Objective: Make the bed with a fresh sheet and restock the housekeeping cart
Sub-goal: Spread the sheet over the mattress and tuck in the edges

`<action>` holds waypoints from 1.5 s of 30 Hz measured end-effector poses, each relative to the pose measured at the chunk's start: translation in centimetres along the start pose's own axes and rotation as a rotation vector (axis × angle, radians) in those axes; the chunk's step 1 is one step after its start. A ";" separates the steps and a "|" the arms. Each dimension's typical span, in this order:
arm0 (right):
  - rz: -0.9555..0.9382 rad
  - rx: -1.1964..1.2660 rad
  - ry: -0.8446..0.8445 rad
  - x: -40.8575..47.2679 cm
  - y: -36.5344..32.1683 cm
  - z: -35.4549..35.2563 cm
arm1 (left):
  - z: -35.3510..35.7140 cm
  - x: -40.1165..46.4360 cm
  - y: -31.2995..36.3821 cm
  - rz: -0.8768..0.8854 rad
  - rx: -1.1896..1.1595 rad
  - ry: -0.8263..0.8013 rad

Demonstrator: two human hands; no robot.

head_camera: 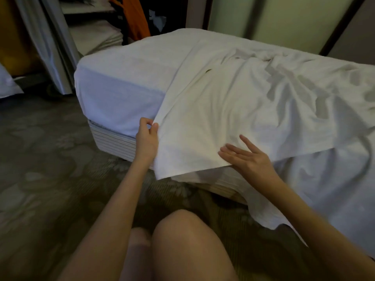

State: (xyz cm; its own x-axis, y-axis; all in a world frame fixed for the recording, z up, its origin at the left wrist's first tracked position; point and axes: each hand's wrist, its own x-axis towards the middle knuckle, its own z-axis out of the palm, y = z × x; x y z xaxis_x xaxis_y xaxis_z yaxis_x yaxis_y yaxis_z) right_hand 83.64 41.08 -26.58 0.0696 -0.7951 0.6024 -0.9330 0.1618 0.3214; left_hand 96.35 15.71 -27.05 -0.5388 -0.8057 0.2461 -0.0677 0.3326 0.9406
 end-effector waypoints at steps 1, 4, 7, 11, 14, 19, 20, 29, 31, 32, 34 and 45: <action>-0.012 0.000 0.007 0.0 -0.8 -0.9 | 0.0 -0.6 0.0 0.020 -0.001 0.029; -0.074 0.033 -0.009 -1.8 -4.2 -2.2 | -0.5 -2.7 -1.7 0.009 -0.007 0.111; -0.062 0.033 -0.164 -5.0 -6.3 -0.3 | 0.7 -4.6 -5.5 -0.069 -0.041 0.081; 0.055 -0.047 -0.328 -6.1 -3.7 5.9 | 5.0 -3.2 -9.0 -0.211 -0.154 0.078; 0.155 -0.047 -0.299 -5.7 -1.1 9.4 | 7.8 -2.5 -11.2 -0.276 -0.297 0.013; 0.168 -0.064 -0.157 -6.7 -0.4 12.3 | 10.6 -4.0 -15.3 -0.310 -0.330 -0.018; 0.155 -0.063 -0.146 -7.1 -0.3 12.7 | 10.9 -4.0 -16.0 -0.317 -0.301 0.014; 0.153 0.006 -0.158 -9.5 -5.6 13.0 | 10.7 -5.7 -19.3 -0.361 -0.239 0.053; 0.163 0.018 -0.194 -10.8 -6.5 13.3 | 10.7 -7.1 -20.6 -0.397 -0.187 0.050; 0.167 0.012 -0.226 -11.0 -6.2 13.7 | 10.9 -7.5 -21.2 -0.423 -0.159 0.055; 0.175 -0.043 -0.288 -10.5 -4.3 14.9 | 11.4 -7.4 -21.6 -0.433 -0.137 0.058; 0.158 -0.194 -0.450 -10.7 -2.2 17.9 | 13.5 -3.5 -20.7 -0.574 -0.256 -0.159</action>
State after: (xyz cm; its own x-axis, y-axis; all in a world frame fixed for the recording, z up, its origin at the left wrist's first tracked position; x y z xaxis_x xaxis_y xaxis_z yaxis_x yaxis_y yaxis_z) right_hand 78.68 38.75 -46.81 -0.2655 -0.9181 0.2942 -0.8342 0.3717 0.4073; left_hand 88.31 18.22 -50.55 -0.5958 -0.7315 -0.3314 -0.1902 -0.2724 0.9432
